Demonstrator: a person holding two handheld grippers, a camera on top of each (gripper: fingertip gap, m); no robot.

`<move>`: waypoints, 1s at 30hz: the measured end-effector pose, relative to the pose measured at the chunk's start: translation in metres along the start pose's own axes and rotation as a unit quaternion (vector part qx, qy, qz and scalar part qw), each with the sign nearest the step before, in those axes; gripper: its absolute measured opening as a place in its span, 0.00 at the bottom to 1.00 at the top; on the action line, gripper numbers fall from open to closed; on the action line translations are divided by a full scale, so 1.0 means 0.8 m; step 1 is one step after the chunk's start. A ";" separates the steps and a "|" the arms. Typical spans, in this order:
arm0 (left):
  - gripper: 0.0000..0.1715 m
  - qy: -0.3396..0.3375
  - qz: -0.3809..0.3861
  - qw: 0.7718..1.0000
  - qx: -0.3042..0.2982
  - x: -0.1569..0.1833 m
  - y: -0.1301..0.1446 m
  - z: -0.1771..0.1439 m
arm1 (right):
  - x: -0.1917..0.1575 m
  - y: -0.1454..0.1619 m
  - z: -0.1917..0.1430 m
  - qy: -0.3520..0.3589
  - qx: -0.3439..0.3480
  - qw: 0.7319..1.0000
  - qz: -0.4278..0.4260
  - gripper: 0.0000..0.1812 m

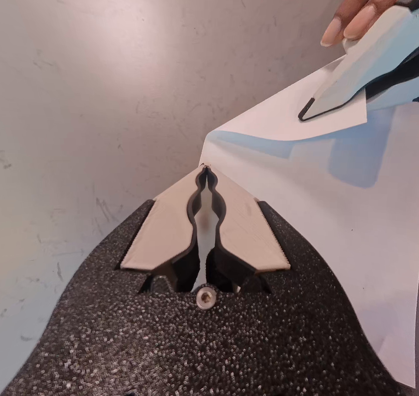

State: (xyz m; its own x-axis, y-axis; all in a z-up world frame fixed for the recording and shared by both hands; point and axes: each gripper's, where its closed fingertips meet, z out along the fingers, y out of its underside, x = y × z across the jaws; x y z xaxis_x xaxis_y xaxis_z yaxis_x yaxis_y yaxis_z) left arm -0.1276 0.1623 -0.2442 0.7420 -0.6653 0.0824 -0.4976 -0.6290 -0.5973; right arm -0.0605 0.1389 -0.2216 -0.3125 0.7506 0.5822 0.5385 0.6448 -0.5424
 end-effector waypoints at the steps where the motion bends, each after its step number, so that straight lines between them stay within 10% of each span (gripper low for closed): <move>1: 0.00 0.005 0.002 1.000 -0.001 0.000 0.000 0.000 | -0.004 0.000 0.001 -0.002 -0.002 1.000 -0.020 0.00; 30: 0.00 0.085 0.056 0.987 -0.124 -0.006 -0.003 0.001 | -0.023 0.009 0.007 -0.057 -0.007 0.998 -0.023 0.00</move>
State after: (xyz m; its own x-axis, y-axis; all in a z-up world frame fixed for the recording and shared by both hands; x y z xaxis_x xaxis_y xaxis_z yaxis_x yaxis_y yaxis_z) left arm -0.1295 0.1671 -0.2441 0.6011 -0.7804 0.1724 -0.6818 -0.6133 -0.3988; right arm -0.0555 0.1310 -0.2399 -0.4232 0.7323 0.5335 0.5318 0.6775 -0.5081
